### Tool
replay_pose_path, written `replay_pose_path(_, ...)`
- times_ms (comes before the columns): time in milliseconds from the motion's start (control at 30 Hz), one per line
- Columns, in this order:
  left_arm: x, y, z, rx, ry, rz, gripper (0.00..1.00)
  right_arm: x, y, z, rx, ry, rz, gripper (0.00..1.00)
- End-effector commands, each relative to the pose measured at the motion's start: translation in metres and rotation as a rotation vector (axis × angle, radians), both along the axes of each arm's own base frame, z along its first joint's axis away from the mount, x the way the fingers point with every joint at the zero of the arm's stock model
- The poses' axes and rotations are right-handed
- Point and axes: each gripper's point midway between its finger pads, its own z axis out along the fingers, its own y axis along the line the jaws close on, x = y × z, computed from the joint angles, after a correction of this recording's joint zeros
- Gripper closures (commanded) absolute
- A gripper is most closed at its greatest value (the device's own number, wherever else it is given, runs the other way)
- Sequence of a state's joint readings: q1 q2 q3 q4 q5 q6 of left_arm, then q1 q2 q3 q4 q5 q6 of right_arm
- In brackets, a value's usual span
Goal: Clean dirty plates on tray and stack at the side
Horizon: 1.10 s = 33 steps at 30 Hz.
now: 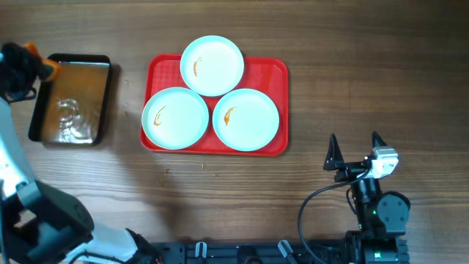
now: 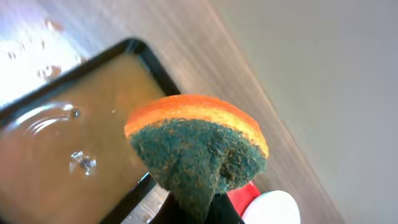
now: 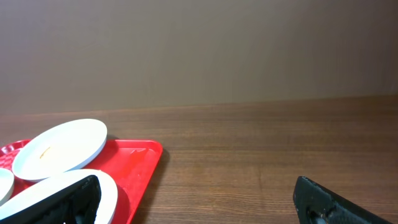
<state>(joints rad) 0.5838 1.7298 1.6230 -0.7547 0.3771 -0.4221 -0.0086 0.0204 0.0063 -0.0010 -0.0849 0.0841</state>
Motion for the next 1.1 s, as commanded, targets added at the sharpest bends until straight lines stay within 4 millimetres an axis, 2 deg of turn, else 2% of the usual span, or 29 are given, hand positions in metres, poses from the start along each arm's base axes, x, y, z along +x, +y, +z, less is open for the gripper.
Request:
replay_pose_path(0, -0.002, 0.0, -0.104, 0.005, 0.222, -0.013, 0.96, 0.0, -0.003, 0.002, -0.005, -0.009, -0.013, 0.0)
replay_pose_path(33, -0.009, 0.005, -0.156, -0.033, 0.325, -0.021, 0.96, 0.0, -0.003, 0.002, -0.005, -0.008, -0.013, 0.0)
replay_pose_path(67, -0.014, 0.008, -0.166, -0.059, 0.346, -0.017, 0.96, 0.0, -0.003, 0.002, -0.005, -0.008, -0.013, 0.0)
replay_pose_path(100, -0.015, 0.009, -0.161, -0.09, 0.324, -0.016, 0.96, 0.0, -0.003, 0.002, -0.005, -0.009, -0.013, 0.0)
replay_pose_path(133, -0.009, 0.005, -0.138, -0.132, 0.249, -0.042, 0.96, 0.0, -0.003, 0.002, -0.005, -0.009, -0.013, 0.0)
replay_pose_path(200, 0.005, -0.003, -0.064, -0.145, 0.06, -0.103, 0.96, 0.0, -0.003, 0.002, -0.005, -0.009, -0.013, 0.0)
replay_pose_path(233, 0.006, -0.004, -0.036, -0.114, 0.008, -0.105, 0.96, 0.0, -0.003, 0.002, -0.005, -0.009, -0.013, 0.0)
replay_pose_path(333, 0.003, -0.024, 0.087, 0.065, -0.254, -0.117, 0.96, 0.0, -0.003, 0.002, -0.005, -0.009, -0.013, 0.0)
replay_pose_path(367, 0.002, -0.017, 0.094, 0.13, -0.249, -0.059, 0.96, 0.0, -0.003, 0.002, -0.005, -0.009, -0.013, 0.0)
replay_pose_path(433, 0.004, -0.001, 0.032, 0.113, -0.083, 0.022, 0.96, 0.0, -0.003, 0.002, -0.005, -0.009, -0.013, 0.0)
replay_pose_path(533, 0.003, 0.0, -0.115, -0.053, 0.218, -0.003, 0.96, 0.0, -0.003, 0.002, -0.005, -0.009, -0.013, 0.0)
replay_pose_path(567, 0.0, -0.005, -0.138, -0.089, 0.268, -0.031, 0.96, 0.0, -0.003, 0.002, -0.005, -0.008, -0.013, 0.0)
replay_pose_path(600, -0.002, -0.01, -0.146, -0.117, 0.282, -0.055, 0.96, 0.0, -0.003, 0.002, -0.005, -0.009, -0.013, 0.0)
replay_pose_path(633, 0.001, -0.016, -0.134, -0.146, 0.248, -0.077, 0.96, 0.0, -0.003, 0.002, -0.005, -0.009, -0.013, 0.0)
replay_pose_path(667, 0.007, -0.023, -0.113, -0.171, 0.193, -0.108, 0.96, 0.0, -0.003, 0.002, -0.005, -0.009, -0.013, 0.0)
replay_pose_path(733, 0.018, -0.052, -0.034, -0.241, -0.006, -0.216, 0.96, 0.0, -0.003, 0.002, -0.005, -0.009, -0.013, 0.0)
replay_pose_path(767, 0.015, -0.068, 0.012, -0.25, -0.11, -0.26, 0.96, 0.0, -0.003, 0.002, -0.005, -0.009, -0.013, 0.0)
replay_pose_path(800, 0.007, -0.078, 0.044, -0.215, -0.169, -0.274, 0.96, 0.0, -0.003, 0.002, -0.005, -0.009, -0.013, 0.0)
replay_pose_path(867, -0.009, -0.1, 0.075, -0.185, -0.205, -0.306, 0.96, 0.0, -0.003, 0.002, -0.005, -0.009, -0.013, 0.0)
replay_pose_path(900, -0.02, -0.119, 0.079, -0.174, -0.184, -0.35, 0.96, 0.0, -0.003, 0.002, -0.005, -0.009, -0.013, 0.0)
replay_pose_path(933, -0.029, -0.137, 0.07, -0.163, -0.12, -0.38, 0.96, 0.0, -0.003, 0.002, -0.005, -0.009, -0.013, 0.0)
replay_pose_path(1067, -0.055, -0.202, -0.011, -0.136, 0.232, -0.478, 0.96, 0.0, -0.003, 0.002, -0.005, -0.009, -0.013, 0.0)
